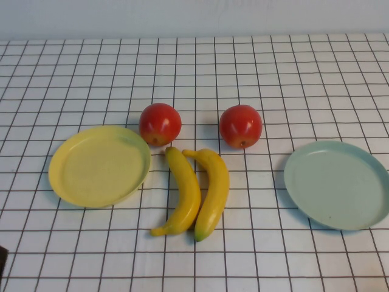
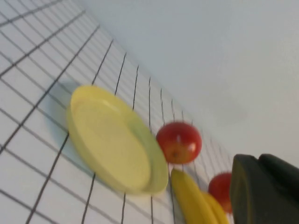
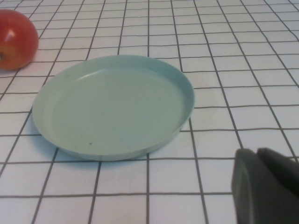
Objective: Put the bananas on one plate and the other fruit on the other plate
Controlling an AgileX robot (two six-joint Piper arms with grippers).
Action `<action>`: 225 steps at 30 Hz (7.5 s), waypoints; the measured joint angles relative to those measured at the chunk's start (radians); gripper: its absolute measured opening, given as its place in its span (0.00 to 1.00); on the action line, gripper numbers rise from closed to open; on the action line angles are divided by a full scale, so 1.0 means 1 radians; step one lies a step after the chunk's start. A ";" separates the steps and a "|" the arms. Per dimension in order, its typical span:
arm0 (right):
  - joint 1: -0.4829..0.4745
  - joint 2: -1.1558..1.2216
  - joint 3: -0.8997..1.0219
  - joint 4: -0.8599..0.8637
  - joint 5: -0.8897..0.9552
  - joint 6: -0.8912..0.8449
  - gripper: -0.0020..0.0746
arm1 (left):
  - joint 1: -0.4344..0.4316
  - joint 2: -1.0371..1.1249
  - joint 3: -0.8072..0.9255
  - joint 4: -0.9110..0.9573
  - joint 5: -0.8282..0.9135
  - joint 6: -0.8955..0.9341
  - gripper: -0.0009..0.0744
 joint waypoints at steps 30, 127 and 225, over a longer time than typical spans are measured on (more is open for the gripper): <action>0.000 0.000 0.000 0.000 0.000 0.000 0.00 | -0.182 1.037 -0.840 0.135 0.654 0.872 0.01; 0.000 0.000 0.000 0.000 0.000 0.000 0.00 | -0.145 1.534 -1.110 0.686 0.492 0.269 0.85; 0.000 0.000 0.000 0.000 0.000 0.000 0.00 | -0.145 1.411 -1.160 0.453 0.133 0.531 0.90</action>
